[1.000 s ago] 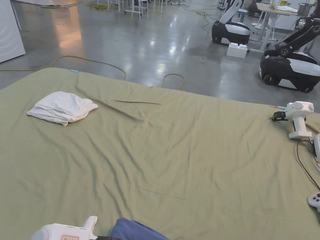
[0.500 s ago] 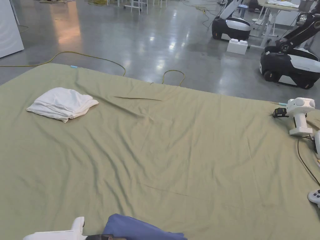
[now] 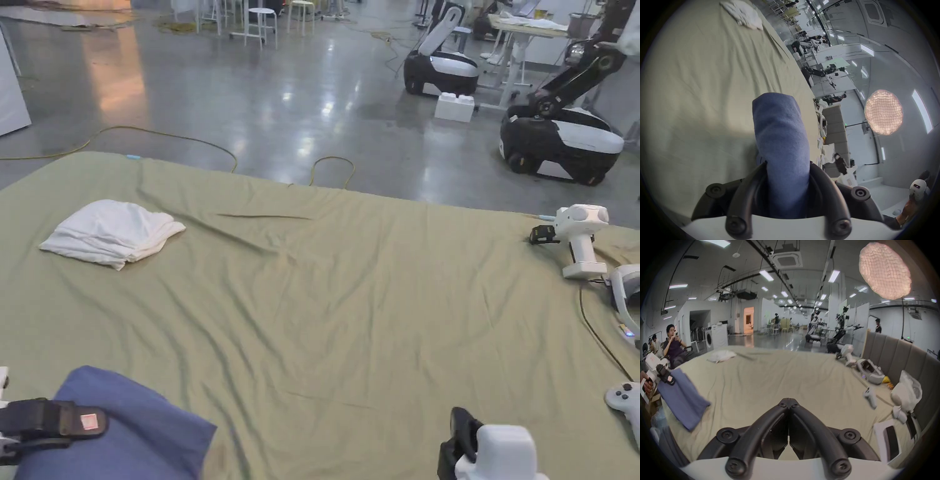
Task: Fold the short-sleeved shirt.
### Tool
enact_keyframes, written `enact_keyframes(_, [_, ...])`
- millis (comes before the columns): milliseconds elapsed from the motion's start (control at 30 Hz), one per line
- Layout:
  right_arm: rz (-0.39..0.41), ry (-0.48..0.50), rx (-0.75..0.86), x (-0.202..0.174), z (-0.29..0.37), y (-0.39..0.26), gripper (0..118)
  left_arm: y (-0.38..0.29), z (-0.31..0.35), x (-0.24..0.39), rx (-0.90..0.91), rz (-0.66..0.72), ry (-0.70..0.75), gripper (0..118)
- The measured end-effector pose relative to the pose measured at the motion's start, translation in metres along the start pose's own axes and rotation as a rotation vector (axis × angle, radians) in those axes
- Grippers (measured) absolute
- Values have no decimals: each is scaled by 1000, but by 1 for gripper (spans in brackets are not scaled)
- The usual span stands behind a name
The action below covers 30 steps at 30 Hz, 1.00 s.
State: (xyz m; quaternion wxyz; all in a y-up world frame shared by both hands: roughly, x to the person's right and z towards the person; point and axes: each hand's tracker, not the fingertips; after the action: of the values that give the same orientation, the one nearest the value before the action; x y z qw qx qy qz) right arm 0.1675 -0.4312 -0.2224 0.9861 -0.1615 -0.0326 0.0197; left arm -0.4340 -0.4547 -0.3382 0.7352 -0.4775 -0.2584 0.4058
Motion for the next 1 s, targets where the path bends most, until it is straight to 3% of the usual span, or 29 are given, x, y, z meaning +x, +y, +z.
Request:
enact_keyframes(233, [-26,-87,67,46,-6,44,0,42,73,-24,37,22,136,25])
enact_keyframes(533, [-59,-138,76,67,-5,51,0,48,99,-32,29,113,419,26])
enact_keyframes(633, [-62,-131,68,66,-5,49,0,40,100,-22,23,91,545,36])
enact_keyframes(700, [-60,-123,64,63,-6,48,0,34,104,-9,47,54,620,59])
enact_keyframes(733, [-61,-119,61,62,-6,48,0,32,104,-2,58,32,669,64])
enact_keyframes(800, [-60,-109,53,59,-7,46,0,27,105,14,85,-37,810,65])
enact_keyframes(900, [-52,-90,39,55,-7,42,0,23,115,37,160,-146,910,65])
enact_keyframes(1000, [-54,-77,30,54,-7,37,0,14,118,55,254,-164,908,65])
